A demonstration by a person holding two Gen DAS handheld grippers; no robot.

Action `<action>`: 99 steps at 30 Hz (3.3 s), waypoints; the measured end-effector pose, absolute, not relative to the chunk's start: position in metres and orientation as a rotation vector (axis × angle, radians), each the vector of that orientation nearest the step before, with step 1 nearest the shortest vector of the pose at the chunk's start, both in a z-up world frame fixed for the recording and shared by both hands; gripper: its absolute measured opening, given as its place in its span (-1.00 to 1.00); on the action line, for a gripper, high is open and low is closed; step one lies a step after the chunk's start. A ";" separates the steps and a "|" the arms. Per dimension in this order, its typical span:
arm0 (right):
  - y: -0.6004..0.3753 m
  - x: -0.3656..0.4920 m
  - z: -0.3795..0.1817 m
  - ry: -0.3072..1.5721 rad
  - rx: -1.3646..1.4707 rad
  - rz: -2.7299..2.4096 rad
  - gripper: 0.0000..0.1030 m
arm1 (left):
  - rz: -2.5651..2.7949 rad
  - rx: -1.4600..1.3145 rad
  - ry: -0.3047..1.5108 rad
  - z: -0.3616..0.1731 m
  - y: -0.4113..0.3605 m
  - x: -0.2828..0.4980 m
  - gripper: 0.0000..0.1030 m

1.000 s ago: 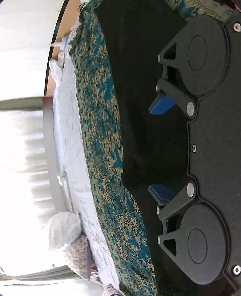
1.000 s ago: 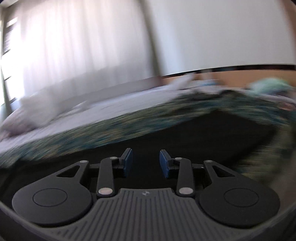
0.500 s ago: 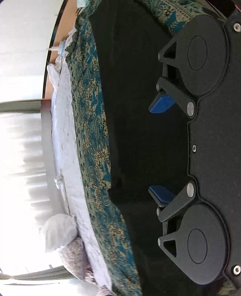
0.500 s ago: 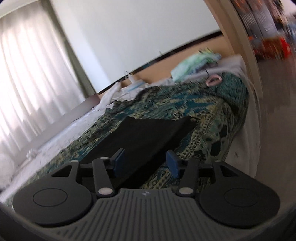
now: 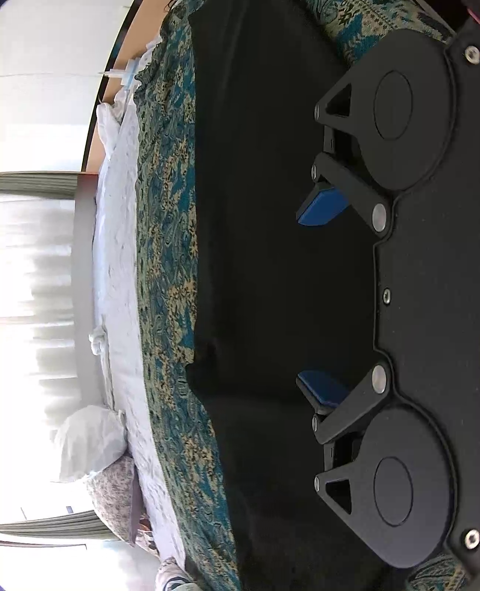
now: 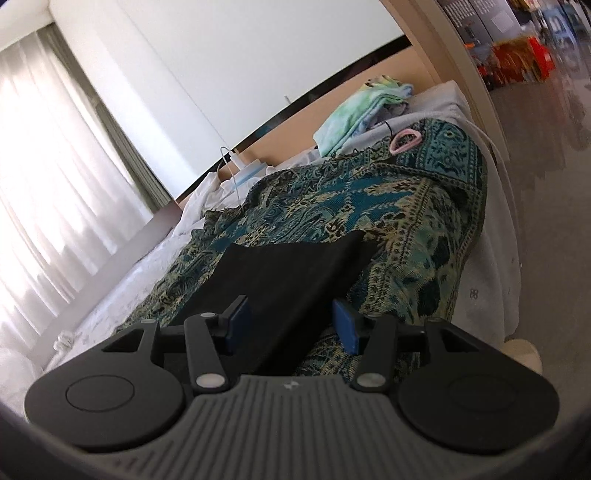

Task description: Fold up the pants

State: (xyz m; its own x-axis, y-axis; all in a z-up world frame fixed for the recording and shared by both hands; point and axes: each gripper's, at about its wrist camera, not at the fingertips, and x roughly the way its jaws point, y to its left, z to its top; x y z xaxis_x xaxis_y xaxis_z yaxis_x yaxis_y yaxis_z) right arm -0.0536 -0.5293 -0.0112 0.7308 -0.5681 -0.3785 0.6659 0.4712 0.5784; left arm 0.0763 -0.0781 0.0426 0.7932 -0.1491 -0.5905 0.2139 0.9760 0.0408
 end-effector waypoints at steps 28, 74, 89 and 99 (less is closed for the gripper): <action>-0.563 0.008 -0.002 0.418 0.527 -0.590 -0.02 | -0.106 0.026 0.607 0.024 -0.067 0.071 0.83; -0.087 0.071 -0.002 0.510 -0.524 0.218 -0.21 | -0.030 -0.135 0.531 0.014 0.053 0.084 0.23; -0.169 0.046 0.003 0.538 -0.148 0.106 0.75 | -0.155 -0.183 0.485 0.055 -0.002 0.062 -0.16; -0.225 0.028 -0.001 0.515 -0.262 -0.262 0.90 | -0.078 -0.005 0.567 0.015 -0.043 0.056 -0.39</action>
State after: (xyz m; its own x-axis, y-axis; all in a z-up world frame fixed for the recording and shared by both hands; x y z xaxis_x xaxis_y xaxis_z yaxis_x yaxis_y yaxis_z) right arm 0.0278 -0.2254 -0.0015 0.8386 -0.3099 -0.4480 0.1793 0.9336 -0.3101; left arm 0.0564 -0.0426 0.0146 0.8408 -0.0756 -0.5361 0.0729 0.9970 -0.0263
